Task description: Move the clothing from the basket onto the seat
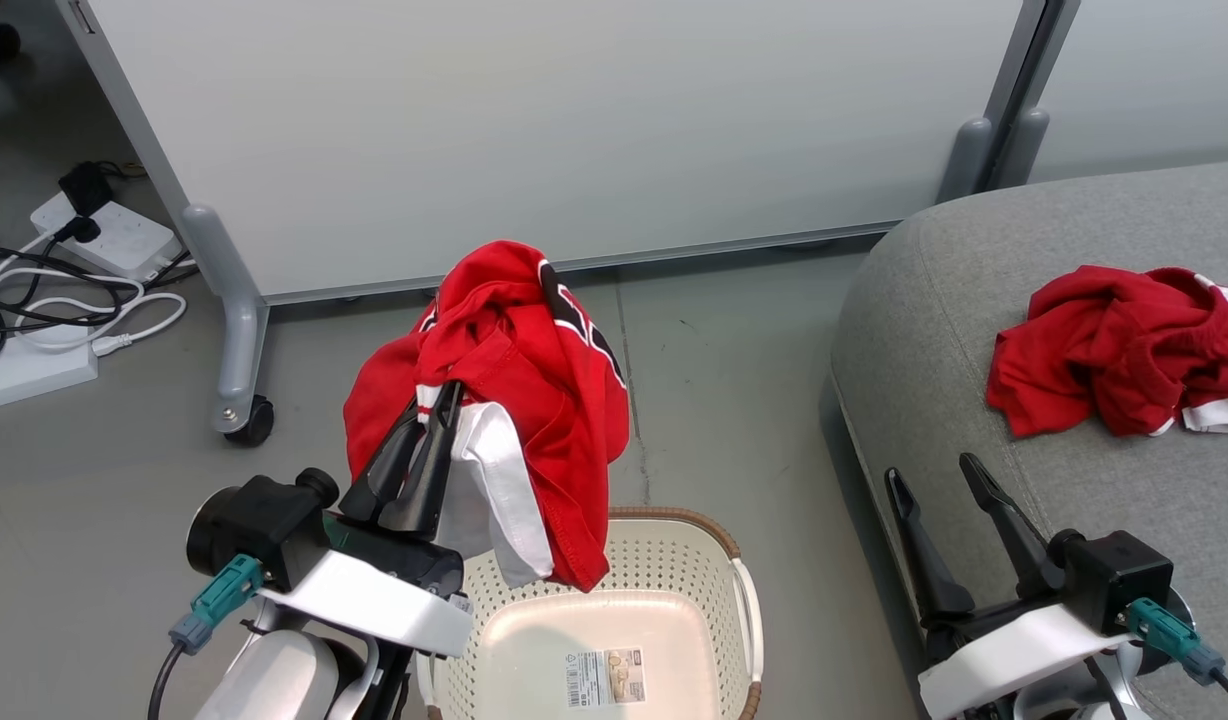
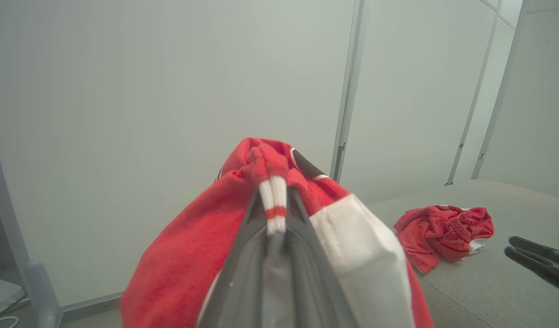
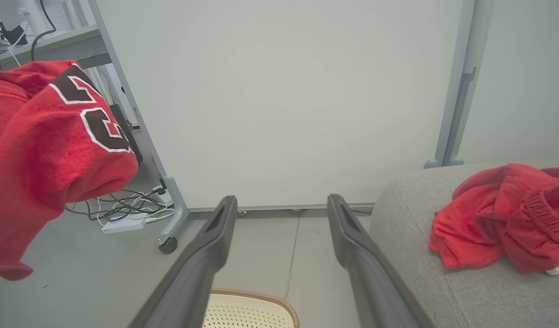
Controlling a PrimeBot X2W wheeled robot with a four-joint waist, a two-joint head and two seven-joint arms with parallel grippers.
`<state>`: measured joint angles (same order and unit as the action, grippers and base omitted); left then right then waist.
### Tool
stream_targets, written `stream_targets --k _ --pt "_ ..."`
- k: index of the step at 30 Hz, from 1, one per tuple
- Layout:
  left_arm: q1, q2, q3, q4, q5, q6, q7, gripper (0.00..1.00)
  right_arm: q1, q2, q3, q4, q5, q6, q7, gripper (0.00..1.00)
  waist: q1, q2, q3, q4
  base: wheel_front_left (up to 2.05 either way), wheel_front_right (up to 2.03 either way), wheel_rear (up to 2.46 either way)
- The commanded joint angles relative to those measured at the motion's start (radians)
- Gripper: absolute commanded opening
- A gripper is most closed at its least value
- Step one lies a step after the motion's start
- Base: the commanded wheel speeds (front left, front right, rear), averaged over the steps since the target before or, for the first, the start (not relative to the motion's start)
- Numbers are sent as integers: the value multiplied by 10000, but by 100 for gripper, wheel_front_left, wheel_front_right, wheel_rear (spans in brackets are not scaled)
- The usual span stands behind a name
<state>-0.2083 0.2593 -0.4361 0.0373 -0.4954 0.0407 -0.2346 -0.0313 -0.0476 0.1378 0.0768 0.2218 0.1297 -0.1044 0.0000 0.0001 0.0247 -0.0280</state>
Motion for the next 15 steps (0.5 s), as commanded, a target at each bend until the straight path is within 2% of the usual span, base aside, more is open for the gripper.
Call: stream_targets --k 1,8,11,15 --pt "52 38 11 23 -75 44 -61 0 37 -50 15 -60 78 20 -10 100 0 -1 -11 14 0 0 0" --pt "-51 16 -68 60 -70 41 -68 0 -179 -46 431 -642 152 20 -98 100 0 -1 -9 120 0 0 0" --pt "-132 30 -84 79 -69 9 -69 0 -354 -46 1015 -1196 334 20 -27 100 0 -1 14 174 0 0 0" --pt "-182 27 -109 113 -61 12 -90 0 -707 -47 2281 -1864 651 20 126 100 0 -1 20 224 0 0 0"
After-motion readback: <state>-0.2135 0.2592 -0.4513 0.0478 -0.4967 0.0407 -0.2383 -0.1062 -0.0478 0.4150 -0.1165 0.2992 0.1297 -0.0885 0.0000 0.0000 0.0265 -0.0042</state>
